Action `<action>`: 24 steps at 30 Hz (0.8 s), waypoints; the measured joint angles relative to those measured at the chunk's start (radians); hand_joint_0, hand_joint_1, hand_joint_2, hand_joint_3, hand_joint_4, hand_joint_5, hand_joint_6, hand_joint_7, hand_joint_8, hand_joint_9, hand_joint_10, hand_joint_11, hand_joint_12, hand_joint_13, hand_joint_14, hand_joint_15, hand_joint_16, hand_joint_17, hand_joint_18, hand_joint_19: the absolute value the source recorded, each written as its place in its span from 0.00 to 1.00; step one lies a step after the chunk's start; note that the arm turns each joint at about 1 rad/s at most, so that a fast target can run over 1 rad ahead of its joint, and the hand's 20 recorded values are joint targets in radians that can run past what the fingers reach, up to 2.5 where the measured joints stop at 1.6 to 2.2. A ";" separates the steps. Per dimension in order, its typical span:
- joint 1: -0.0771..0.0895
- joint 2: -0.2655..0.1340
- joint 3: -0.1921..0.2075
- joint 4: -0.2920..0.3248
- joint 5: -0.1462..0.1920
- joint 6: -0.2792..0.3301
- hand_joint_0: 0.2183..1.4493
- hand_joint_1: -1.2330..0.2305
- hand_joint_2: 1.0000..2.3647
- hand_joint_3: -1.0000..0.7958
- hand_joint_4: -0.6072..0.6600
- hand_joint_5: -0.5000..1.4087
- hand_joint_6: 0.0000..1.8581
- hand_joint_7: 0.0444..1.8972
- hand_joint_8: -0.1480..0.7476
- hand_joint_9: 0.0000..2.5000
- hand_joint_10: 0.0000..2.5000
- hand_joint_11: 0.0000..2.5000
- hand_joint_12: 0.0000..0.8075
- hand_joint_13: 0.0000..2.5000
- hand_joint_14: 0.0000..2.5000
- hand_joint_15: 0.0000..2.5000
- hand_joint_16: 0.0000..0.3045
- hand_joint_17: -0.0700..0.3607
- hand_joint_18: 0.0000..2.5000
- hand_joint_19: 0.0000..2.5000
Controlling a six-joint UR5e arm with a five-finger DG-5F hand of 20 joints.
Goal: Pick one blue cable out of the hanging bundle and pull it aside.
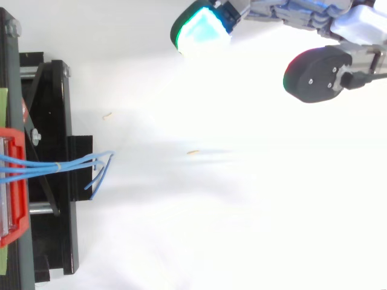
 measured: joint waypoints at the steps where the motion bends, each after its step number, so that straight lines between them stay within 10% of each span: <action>1: 0.003 0.000 0.000 0.003 0.007 -0.002 0.23 0.50 0.00 0.28 0.61 0.12 0.27 0.31 0.42 0.05 0.00 0.00 0.42 0.02 0.00 0.04 0.16 0.42 0.00 0.08; 24: 0.061 -0.146 0.007 0.240 0.140 -0.050 0.23 0.48 0.00 0.28 0.62 0.13 0.27 0.31 0.43 0.07 0.00 0.00 0.41 0.04 0.00 0.03 0.15 0.40 0.01 0.05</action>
